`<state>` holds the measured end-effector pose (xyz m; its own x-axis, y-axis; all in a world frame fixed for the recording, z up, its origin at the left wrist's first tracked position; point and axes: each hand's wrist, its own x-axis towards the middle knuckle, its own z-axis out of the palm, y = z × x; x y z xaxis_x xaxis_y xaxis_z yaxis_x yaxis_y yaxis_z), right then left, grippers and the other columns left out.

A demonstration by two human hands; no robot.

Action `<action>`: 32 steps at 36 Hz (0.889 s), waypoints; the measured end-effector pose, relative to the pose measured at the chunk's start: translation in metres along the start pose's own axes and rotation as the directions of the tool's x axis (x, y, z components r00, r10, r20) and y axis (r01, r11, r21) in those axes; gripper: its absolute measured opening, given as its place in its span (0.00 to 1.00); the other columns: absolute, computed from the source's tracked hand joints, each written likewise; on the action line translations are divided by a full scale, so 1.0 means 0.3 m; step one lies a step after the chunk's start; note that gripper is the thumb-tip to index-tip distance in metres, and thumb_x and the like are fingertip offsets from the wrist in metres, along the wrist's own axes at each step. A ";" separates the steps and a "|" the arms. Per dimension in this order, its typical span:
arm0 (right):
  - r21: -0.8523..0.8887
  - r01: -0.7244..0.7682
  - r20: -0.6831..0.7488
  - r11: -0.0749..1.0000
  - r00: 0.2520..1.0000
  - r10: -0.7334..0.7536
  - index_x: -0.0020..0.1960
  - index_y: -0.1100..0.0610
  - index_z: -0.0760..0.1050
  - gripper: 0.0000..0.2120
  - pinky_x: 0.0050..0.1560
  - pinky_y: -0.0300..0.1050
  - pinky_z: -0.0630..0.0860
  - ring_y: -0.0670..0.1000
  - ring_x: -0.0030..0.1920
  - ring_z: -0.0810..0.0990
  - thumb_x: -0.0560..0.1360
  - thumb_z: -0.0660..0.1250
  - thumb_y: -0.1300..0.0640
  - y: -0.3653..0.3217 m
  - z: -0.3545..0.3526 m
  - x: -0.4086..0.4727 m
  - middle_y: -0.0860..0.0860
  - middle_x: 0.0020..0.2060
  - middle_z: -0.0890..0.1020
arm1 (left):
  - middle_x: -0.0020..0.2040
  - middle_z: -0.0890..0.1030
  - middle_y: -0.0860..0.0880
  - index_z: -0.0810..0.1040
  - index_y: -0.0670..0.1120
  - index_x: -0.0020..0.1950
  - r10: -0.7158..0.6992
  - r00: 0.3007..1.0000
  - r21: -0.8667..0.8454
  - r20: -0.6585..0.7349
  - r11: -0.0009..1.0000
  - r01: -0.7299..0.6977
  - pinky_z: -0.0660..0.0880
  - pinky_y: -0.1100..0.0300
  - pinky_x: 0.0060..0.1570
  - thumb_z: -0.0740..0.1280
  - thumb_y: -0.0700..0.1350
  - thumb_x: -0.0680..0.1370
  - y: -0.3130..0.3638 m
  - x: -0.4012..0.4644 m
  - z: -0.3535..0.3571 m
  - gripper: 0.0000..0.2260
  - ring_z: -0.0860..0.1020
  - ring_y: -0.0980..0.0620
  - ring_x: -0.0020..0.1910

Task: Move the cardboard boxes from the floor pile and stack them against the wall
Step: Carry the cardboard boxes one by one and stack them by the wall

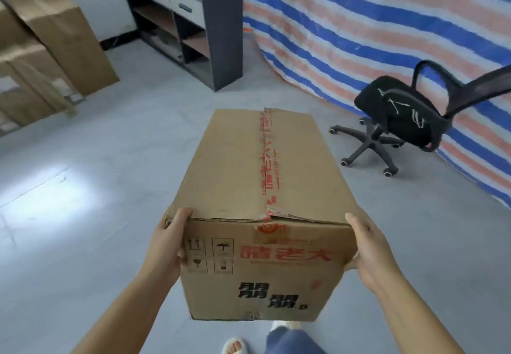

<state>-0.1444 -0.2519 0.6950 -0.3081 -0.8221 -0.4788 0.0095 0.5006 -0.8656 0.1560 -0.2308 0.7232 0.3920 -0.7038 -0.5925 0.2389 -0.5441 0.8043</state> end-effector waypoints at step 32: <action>-0.197 0.155 0.483 0.968 0.874 -0.042 0.62 0.49 0.75 0.12 0.36 0.46 0.72 0.44 0.45 0.79 0.81 0.59 0.53 -0.916 1.308 1.227 0.44 0.48 0.82 | 0.27 0.69 0.50 0.76 0.41 0.60 -0.098 0.909 -0.336 -0.404 0.940 -0.048 0.70 0.57 0.30 0.63 0.48 0.79 0.875 1.201 0.029 0.14 0.70 0.52 0.28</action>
<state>0.1129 -0.7985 0.6993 0.1899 -0.8709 -0.4534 -0.2263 0.4105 -0.8833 0.3525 -0.6313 0.7205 0.6921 -0.4021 -0.5995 0.5047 -0.3241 0.8001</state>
